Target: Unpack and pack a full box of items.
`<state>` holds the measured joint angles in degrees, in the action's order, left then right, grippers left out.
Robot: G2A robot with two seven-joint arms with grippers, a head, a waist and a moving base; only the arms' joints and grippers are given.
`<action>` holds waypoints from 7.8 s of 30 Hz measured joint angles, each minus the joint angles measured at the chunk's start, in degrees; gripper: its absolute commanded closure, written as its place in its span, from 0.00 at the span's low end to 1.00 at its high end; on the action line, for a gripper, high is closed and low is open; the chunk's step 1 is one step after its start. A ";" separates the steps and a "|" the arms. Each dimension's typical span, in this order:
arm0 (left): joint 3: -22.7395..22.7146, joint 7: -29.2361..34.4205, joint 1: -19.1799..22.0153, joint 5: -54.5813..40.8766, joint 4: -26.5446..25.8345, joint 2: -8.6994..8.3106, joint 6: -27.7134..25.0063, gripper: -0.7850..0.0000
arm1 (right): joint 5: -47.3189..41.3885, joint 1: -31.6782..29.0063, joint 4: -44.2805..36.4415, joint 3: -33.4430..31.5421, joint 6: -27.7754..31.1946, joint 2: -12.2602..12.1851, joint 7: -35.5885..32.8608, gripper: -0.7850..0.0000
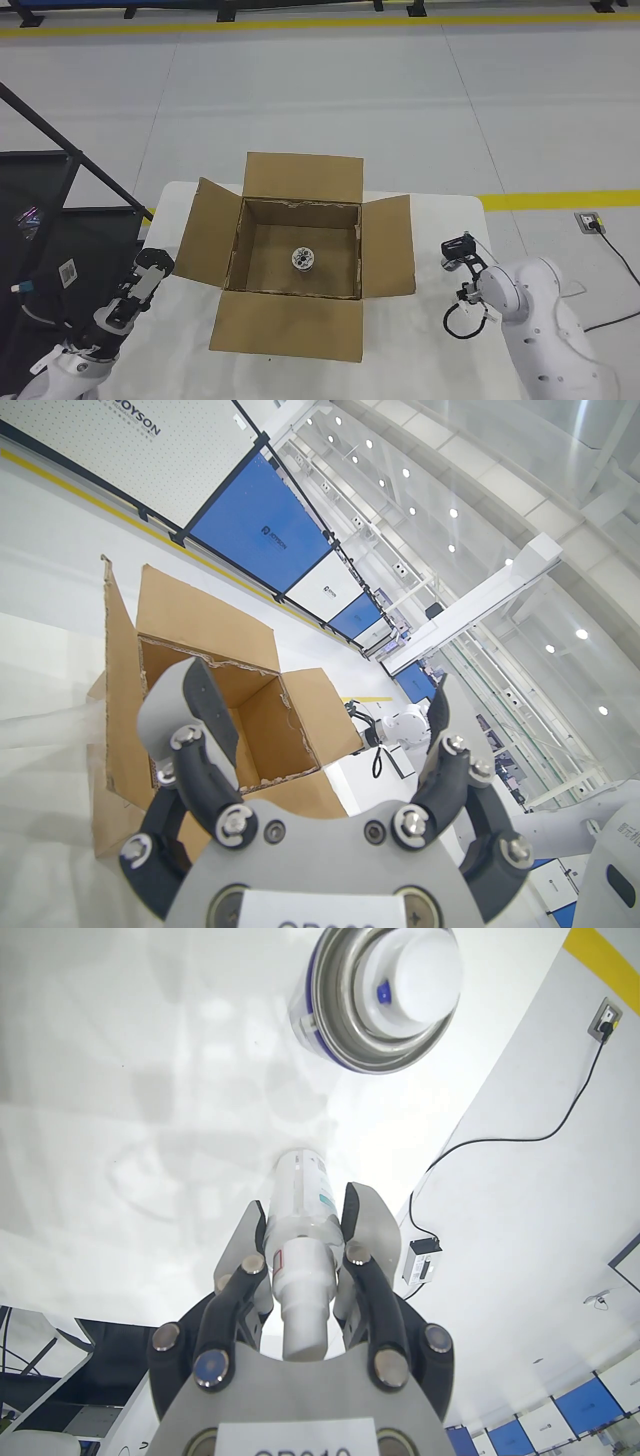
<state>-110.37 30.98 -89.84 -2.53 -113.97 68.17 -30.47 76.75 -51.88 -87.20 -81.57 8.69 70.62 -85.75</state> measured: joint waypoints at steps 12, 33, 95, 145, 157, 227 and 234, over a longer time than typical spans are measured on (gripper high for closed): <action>0.00 0.00 0.00 0.00 0.00 0.00 0.00 0.00 | -0.49 -2.00 -4.29 -1.03 -1.28 -0.53 -0.49 0.07; -0.91 -1.63 -0.78 -0.34 0.20 -0.07 0.65 0.00 | -7.07 7.36 -29.53 24.25 7.14 2.10 12.93 0.02; -4.60 -5.27 -3.03 -3.16 2.01 -0.17 1.51 0.00 | -22.92 42.32 39.51 48.55 8.69 25.85 33.33 1.00; -4.60 -5.27 -3.03 -3.16 2.01 -0.17 1.51 0.00 | 4.20 -17.47 -14.87 -0.48 7.53 6.86 15.57 0.87; -4.60 -5.26 -3.03 -3.16 2.01 -0.17 1.51 0.00 | 4.89 -16.45 -12.10 0.71 5.75 6.45 13.71 0.51; -4.60 -5.26 -3.03 -3.16 2.01 -0.17 1.51 0.00 | -29.32 -9.11 -21.64 -4.28 15.49 0.58 20.86 0.00; -4.60 -5.26 -3.03 -3.16 2.01 -0.17 1.51 0.00 | -21.58 -22.02 -33.53 -6.27 20.06 -1.07 14.87 0.00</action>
<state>-114.96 25.71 -92.87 -5.69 -111.95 67.99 -28.96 55.17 -73.90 -120.73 -87.84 28.75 69.54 -70.88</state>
